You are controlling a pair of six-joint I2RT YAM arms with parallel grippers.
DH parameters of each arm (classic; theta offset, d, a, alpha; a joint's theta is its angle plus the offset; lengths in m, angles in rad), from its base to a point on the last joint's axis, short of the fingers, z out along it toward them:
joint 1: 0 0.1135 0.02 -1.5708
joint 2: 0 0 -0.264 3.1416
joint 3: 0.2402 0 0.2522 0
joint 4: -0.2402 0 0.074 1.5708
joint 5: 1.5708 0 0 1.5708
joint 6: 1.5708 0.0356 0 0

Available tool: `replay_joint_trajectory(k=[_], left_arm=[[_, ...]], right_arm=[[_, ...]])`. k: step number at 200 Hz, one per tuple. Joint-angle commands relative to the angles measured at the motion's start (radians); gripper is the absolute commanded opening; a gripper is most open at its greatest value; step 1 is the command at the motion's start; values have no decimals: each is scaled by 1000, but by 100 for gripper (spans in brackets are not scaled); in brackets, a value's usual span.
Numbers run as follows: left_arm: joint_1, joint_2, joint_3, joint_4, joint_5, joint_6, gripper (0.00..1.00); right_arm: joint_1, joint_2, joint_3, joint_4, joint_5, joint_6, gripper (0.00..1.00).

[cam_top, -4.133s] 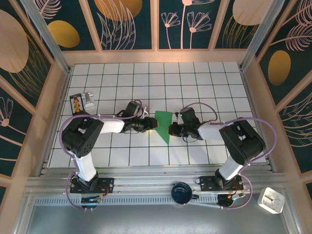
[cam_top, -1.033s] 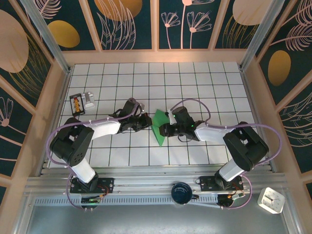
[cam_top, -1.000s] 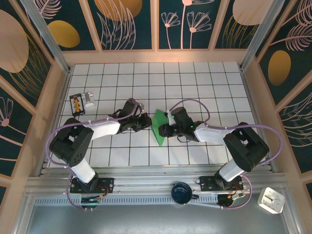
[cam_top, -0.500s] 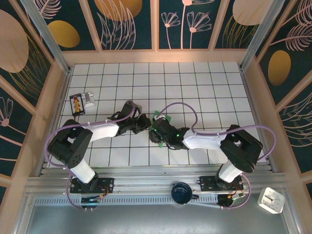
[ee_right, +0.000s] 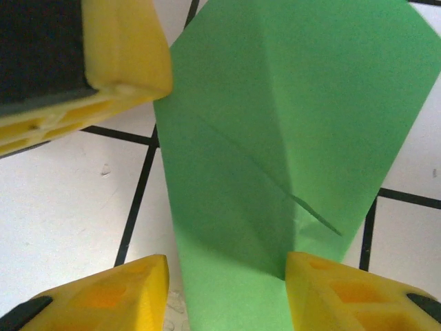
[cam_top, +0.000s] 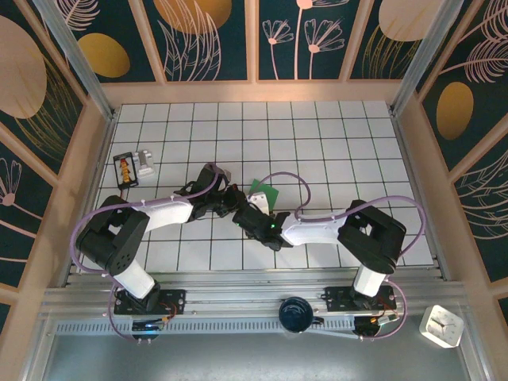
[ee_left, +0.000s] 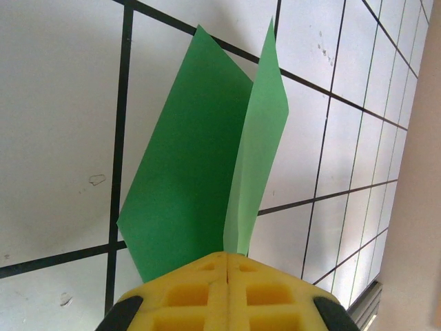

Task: Fold a paper plane with a square sheet of paper (pick it up from the middle)
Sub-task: Fourth fold the wing at the center of the table.

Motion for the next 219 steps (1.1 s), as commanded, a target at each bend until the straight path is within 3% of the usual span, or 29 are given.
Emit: replay_joint_trajectory(k=[1,219], left_arm=[[1,-22,-11,1,20,-41,0],[-30,-18,-43,37,24,-75,0]], right_arm=[[10,36,44,-71,116,41,48],[-18,92,107,-109,201,-22,37]])
